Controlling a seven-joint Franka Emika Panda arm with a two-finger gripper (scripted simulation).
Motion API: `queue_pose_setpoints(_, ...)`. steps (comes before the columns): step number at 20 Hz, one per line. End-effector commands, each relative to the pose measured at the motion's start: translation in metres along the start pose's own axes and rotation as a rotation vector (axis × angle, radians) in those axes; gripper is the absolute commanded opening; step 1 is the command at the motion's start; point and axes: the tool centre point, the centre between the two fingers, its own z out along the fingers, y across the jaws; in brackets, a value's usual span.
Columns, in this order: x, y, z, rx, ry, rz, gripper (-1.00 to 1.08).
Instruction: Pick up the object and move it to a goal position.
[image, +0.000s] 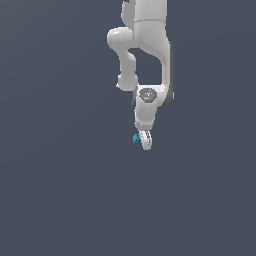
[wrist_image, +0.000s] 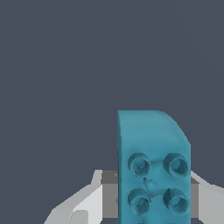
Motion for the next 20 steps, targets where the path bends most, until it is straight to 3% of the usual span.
queue_pose_setpoints(1, 0.007, 0.001, -0.002, 0.001, 0.0, 0.001, -1.0)
queue_pose_setpoints(9, 0.059, 0.011, -0.014, 0.001, 0.0, 0.001, -1.0)
queue_pose_setpoints(20, 0.192, 0.036, -0.044, 0.0, 0.0, 0.001, -1.0)
